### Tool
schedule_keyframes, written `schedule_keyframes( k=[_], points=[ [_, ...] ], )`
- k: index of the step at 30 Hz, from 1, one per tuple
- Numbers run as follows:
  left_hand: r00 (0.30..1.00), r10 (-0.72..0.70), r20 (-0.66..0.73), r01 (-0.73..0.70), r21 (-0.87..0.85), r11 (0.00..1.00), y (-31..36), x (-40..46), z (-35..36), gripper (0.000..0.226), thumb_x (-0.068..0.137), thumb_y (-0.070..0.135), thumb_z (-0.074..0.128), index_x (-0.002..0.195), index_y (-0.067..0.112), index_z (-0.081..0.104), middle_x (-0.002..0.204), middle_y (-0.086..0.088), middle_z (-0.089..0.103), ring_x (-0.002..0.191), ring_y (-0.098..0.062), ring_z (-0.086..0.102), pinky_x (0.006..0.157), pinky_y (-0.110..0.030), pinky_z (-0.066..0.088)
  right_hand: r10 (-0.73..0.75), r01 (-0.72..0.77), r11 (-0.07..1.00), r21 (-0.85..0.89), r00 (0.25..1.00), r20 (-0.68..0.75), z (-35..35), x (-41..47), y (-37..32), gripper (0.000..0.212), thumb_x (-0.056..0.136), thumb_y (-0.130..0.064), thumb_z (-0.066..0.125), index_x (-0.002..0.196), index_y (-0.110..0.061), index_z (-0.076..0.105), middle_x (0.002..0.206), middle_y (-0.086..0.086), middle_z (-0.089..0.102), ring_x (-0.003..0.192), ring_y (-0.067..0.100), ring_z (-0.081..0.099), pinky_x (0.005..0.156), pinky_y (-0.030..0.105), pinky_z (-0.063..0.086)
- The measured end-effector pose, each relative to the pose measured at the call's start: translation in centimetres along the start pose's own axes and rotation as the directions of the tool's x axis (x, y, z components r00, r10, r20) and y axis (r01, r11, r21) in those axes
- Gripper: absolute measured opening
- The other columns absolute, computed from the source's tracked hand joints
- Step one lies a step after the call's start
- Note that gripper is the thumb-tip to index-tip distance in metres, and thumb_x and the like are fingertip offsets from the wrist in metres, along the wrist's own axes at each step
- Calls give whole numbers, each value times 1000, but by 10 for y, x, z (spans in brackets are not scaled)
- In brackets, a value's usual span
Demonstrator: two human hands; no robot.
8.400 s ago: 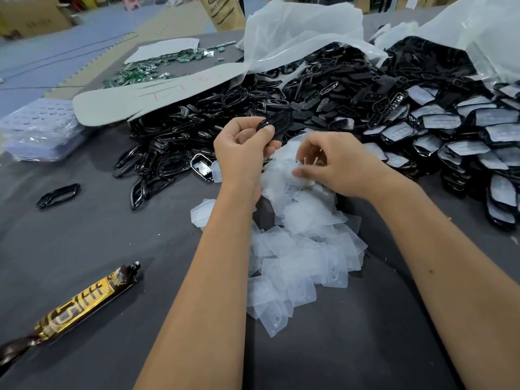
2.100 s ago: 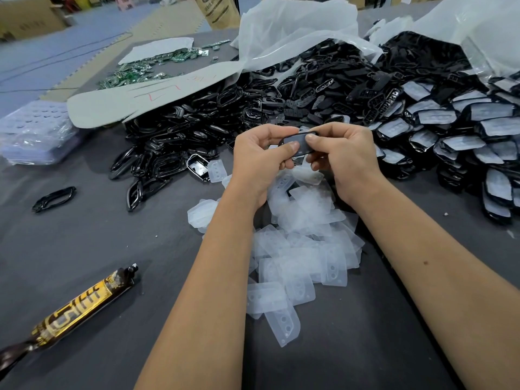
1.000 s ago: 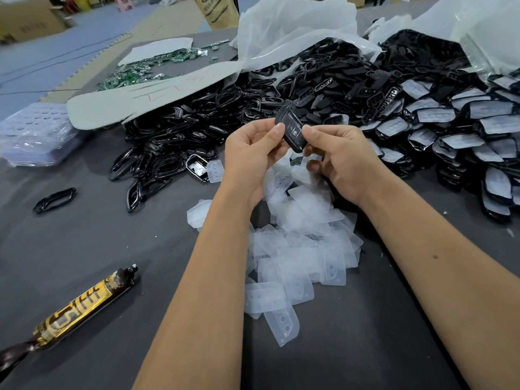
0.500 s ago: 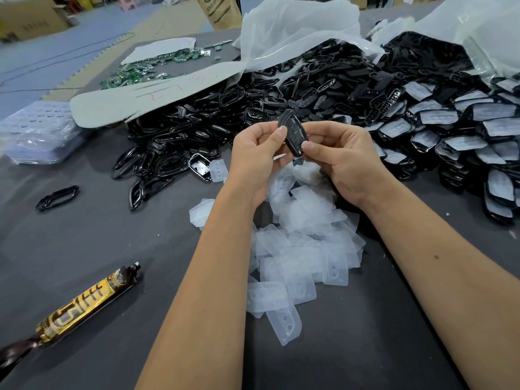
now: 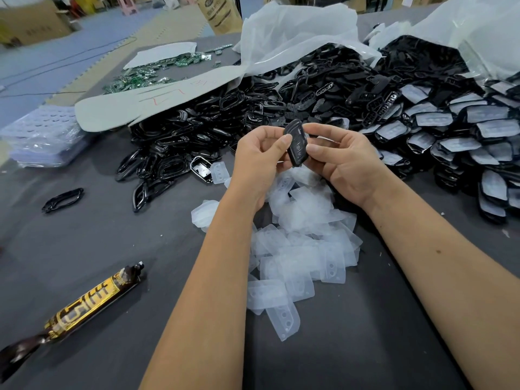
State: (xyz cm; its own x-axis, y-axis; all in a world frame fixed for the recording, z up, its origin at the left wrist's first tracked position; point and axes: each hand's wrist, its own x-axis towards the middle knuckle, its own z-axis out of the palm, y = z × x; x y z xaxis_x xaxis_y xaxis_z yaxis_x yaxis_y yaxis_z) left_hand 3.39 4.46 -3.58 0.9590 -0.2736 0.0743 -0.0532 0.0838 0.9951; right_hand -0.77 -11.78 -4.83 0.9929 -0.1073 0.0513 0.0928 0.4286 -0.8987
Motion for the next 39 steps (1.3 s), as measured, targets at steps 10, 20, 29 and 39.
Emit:
schedule_keyframes(
  k=[10,20,29,39],
  points=[
    [996,-49,81,47,18,999,6,-4,7,11,106,7,54,97,9,60,75,-6,67,65,-13,58,59,-24,54,-30,30,999,32,1000,0,-1,-9,-2,34,93,17,56,118,-2,69,100,17,74,93,26,73,88,34,61],
    [992,-5,129,2,27,1000,12,1,29,14,106,6,54,93,10,58,70,-6,63,59,-16,52,58,-26,50,-162,151,981,-123,983,-90,-10,-25,-20,33,91,18,61,115,-2,71,92,13,74,84,21,75,77,29,60],
    [922,280,268,-376,440,815,15,26,118,13,89,5,76,97,15,76,84,6,72,78,-16,66,76,-27,54,-620,176,129,-976,782,59,-77,-51,-84,38,81,12,63,106,-11,80,94,2,72,87,16,66,83,25,54],
    [843,230,487,-535,714,451,11,38,203,64,84,-6,49,136,28,66,133,-7,60,125,-31,51,109,-32,33,-420,-164,-265,-950,907,-39,-141,-49,-114,36,88,4,57,108,-15,80,111,16,70,112,38,58,93,44,51]
  ],
)
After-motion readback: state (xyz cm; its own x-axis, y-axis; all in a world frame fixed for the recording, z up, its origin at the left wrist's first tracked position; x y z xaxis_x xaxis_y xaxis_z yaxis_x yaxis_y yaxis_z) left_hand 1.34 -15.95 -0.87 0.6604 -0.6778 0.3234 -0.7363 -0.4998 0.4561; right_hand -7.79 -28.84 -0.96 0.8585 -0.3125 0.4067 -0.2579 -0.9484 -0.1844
